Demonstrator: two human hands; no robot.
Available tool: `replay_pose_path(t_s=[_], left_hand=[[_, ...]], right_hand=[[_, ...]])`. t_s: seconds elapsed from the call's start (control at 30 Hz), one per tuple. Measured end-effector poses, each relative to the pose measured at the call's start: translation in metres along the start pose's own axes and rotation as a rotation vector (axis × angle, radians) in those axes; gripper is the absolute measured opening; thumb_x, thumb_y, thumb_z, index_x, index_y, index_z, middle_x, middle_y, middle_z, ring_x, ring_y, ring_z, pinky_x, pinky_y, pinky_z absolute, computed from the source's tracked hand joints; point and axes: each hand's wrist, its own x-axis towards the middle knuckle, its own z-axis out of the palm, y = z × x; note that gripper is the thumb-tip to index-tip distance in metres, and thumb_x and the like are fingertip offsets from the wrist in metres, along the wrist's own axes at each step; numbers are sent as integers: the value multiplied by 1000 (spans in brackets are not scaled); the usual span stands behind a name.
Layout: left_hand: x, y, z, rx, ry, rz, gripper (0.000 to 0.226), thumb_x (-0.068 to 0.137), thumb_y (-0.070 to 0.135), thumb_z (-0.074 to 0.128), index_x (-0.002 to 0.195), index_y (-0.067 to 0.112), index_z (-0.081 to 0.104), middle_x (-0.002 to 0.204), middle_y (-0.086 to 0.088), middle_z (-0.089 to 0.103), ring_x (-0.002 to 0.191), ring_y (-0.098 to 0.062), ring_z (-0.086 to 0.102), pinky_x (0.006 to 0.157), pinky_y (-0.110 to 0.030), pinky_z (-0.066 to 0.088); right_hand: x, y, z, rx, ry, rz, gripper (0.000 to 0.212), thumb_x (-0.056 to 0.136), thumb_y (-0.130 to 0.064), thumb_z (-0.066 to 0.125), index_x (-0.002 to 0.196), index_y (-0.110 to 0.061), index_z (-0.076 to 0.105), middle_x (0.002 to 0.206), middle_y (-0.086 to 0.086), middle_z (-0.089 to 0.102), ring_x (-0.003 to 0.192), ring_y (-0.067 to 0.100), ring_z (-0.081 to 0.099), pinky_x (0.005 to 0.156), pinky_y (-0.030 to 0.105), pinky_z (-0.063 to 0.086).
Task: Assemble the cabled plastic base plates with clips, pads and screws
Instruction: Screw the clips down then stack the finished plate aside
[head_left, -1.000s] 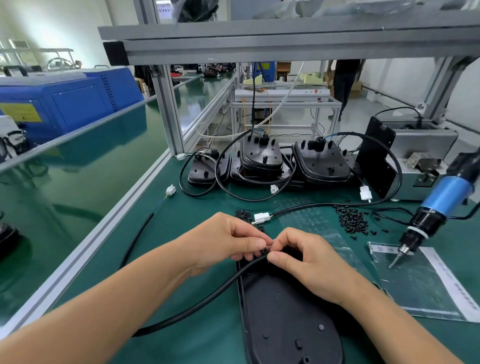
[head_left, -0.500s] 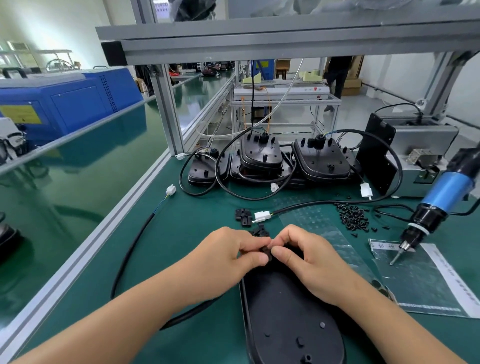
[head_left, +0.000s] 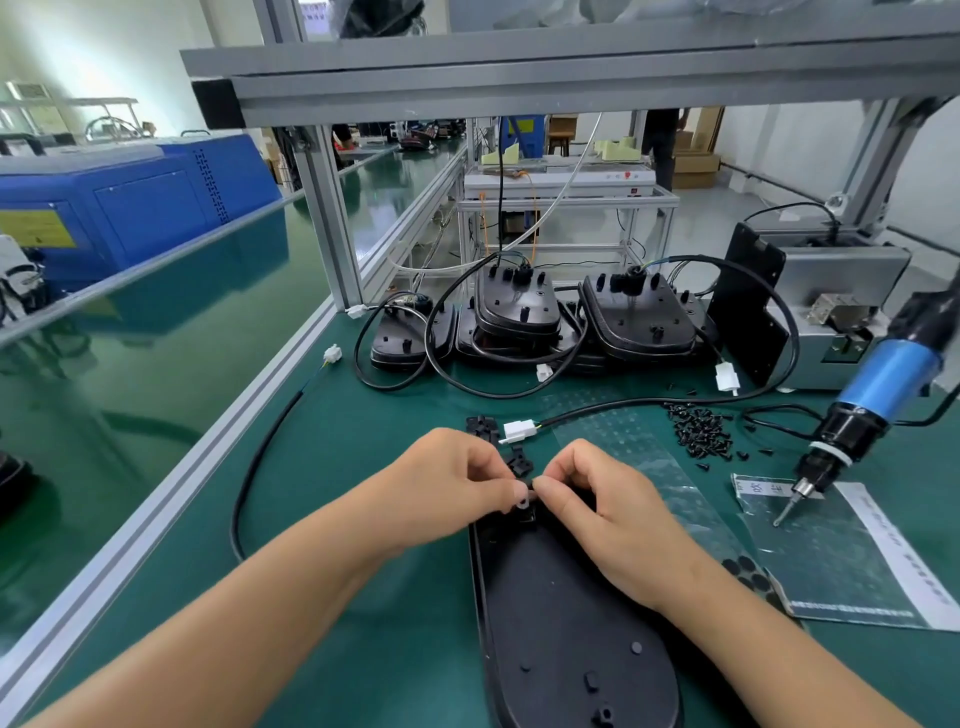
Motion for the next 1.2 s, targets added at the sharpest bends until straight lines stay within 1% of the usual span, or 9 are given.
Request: replay_pose_path(t_s=[0.13, 0.2, 0.33, 0.53, 0.7, 0.8, 1.03, 1.13, 1.2], left_hand=[[3, -1, -2, -113, -42, -66, 19, 86, 22, 68, 74, 8, 74, 73, -6, 67, 67, -8, 53, 67, -18, 44], [4, -2, -3, -96, -41, -64, 25, 88, 24, 65, 75, 5, 73, 73, -12, 63, 71, -12, 52, 73, -25, 44], [5, -5, -2, -26, -58, -42, 28, 86, 29, 66, 67, 9, 69, 69, -11, 51, 69, -17, 41, 69, -30, 35], [5, -7, 2, -190, -34, -101, 25, 82, 23, 73, 70, 2, 68, 60, -3, 59, 57, -13, 44, 54, -23, 36], [6, -7, 4, -294, -56, -150, 20, 84, 17, 70, 65, 11, 65, 63, -2, 58, 60, -12, 47, 68, -24, 37], [6, -8, 4, -322, -93, -134, 24, 85, 15, 68, 62, 13, 63, 61, -2, 56, 58, -10, 47, 66, -23, 37], [5, -7, 0, 73, -80, 88, 25, 86, 15, 67, 63, 20, 60, 47, 14, 47, 48, -1, 37, 51, -11, 32], [5, -10, 1, 99, -41, 92, 16, 84, 20, 69, 69, 19, 67, 51, 16, 53, 50, 0, 42, 54, -11, 35], [5, -13, 1, 47, -5, 67, 7, 82, 21, 73, 75, 20, 72, 60, 11, 62, 57, -4, 50, 60, -19, 43]], right_hand=[[0, 1, 2, 4, 20, 2, 13, 92, -29, 58, 80, -30, 53, 75, -15, 60, 74, 5, 56, 66, 14, 41], [0, 1, 2, 17, 16, 1, 12, 92, -28, 59, 81, -30, 53, 79, -16, 61, 74, 5, 57, 66, 14, 41], [0, 1, 1, 54, -13, -4, 7, 91, -25, 60, 86, -29, 56, 80, -13, 65, 79, 7, 61, 70, 14, 43], [0, 1, 2, 20, -10, -6, 9, 89, -29, 57, 82, -33, 60, 78, -12, 63, 75, 8, 59, 66, 17, 43], [-1, 0, 2, -6, -3, -25, 12, 89, -29, 57, 80, -35, 57, 78, -16, 61, 74, 6, 57, 65, 13, 41], [-2, -1, 3, 2, -1, -14, 10, 90, -29, 57, 81, -33, 58, 78, -14, 62, 75, 7, 57, 65, 15, 42], [-1, -2, 3, 49, -7, 16, 13, 87, -22, 62, 77, -30, 59, 76, -13, 64, 75, 7, 59, 68, 13, 41], [-2, -4, 3, 85, -6, 30, 12, 86, -18, 64, 77, -26, 64, 76, -13, 66, 76, 5, 60, 70, 12, 42], [-3, -5, 1, 106, 24, 37, 9, 88, -19, 64, 82, -23, 69, 81, -12, 69, 80, 4, 63, 73, 12, 44]])
